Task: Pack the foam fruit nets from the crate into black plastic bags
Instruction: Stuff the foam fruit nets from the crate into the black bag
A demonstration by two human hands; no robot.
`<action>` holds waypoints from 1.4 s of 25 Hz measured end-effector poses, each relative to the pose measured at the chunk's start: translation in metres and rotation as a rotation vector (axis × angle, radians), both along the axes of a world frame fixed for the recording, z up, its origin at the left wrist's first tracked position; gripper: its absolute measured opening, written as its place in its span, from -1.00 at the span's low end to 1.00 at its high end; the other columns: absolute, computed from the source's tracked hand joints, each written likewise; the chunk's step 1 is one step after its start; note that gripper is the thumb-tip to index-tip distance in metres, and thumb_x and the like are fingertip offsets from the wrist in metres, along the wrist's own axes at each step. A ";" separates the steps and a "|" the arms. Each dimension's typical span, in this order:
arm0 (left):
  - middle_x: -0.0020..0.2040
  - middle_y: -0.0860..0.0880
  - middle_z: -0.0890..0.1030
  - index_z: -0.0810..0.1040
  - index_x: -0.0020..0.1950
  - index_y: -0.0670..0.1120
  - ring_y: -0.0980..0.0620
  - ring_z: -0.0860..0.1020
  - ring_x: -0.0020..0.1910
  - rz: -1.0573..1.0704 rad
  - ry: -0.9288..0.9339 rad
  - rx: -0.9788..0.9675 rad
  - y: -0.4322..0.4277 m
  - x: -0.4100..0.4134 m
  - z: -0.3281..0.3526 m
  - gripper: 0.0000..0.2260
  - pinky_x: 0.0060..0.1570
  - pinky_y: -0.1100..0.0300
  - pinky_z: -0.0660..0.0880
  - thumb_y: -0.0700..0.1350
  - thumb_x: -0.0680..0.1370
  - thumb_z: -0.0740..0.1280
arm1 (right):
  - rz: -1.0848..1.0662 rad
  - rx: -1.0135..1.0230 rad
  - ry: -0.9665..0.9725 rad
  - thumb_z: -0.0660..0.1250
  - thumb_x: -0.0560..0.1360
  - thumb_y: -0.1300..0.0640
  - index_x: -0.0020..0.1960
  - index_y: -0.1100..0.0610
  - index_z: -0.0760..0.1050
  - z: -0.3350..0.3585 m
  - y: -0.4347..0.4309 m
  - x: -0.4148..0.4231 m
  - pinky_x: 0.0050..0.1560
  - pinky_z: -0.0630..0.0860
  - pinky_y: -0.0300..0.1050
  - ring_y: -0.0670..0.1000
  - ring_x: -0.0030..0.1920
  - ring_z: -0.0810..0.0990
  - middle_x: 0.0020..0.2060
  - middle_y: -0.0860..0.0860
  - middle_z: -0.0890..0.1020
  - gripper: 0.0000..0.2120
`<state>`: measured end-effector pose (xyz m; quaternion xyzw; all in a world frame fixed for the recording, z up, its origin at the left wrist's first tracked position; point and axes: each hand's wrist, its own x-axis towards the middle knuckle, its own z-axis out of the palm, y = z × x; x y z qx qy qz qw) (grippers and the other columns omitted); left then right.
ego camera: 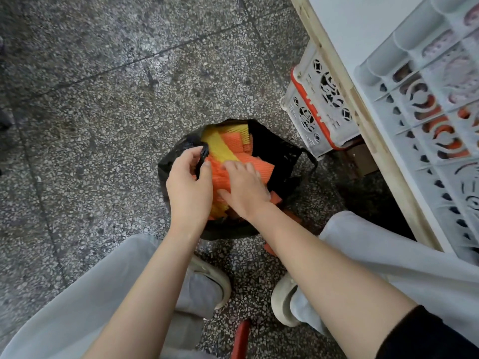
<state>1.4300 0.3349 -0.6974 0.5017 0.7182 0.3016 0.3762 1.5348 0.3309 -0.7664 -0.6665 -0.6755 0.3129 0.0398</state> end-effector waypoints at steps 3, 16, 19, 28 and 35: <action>0.11 -0.06 0.54 0.51 0.24 -0.12 0.01 0.50 0.07 -0.064 0.164 -0.018 0.001 -0.005 -0.005 -0.73 0.08 0.27 0.35 -0.24 0.55 0.24 | 0.066 -0.108 0.186 0.24 0.55 0.16 0.47 0.11 0.18 0.002 0.003 0.001 0.35 0.15 -0.07 0.06 0.47 0.13 0.47 0.03 0.20 -0.48; 0.21 -0.21 0.49 0.47 0.24 -0.18 -0.23 0.44 0.21 -0.649 0.711 0.302 -0.051 0.002 -0.012 -0.56 0.18 -0.03 0.34 -0.28 0.37 0.40 | -0.219 0.353 0.276 0.19 0.58 0.18 0.16 0.18 0.43 0.019 -0.051 0.071 -0.03 0.45 -0.15 0.00 0.03 0.51 0.02 0.03 0.52 -0.82; 0.30 -0.21 0.48 0.47 0.30 -0.14 -0.26 0.43 0.31 -0.847 0.823 0.180 -0.059 0.004 -0.033 -0.45 0.24 -0.13 0.40 -0.15 0.33 0.49 | -0.350 0.292 0.199 0.22 0.56 0.20 0.08 0.20 0.42 -0.007 -0.093 0.092 -0.11 0.38 -0.23 0.02 -0.03 0.51 -0.05 0.02 0.48 -0.87; 0.57 -0.10 -0.08 -0.03 0.56 -0.02 -0.16 -0.10 0.54 -0.952 0.934 0.019 -0.006 0.018 -0.092 -0.33 0.47 -0.09 -0.15 -0.03 0.55 0.26 | -0.276 -0.384 0.019 0.33 0.49 0.24 0.47 0.12 0.15 -0.128 -0.118 0.110 0.39 0.25 0.05 0.15 0.38 0.28 0.39 0.11 0.30 -0.38; 0.57 -0.09 -0.03 0.02 0.55 -0.02 -0.15 -0.07 0.54 -0.917 0.872 0.006 0.007 0.015 -0.117 -0.38 0.49 -0.07 -0.10 -0.05 0.57 0.24 | -0.610 -0.480 -0.057 0.50 0.35 0.19 0.43 0.25 0.14 -0.177 -0.105 0.114 0.29 0.30 0.03 0.25 0.36 0.26 0.37 0.22 0.21 -0.21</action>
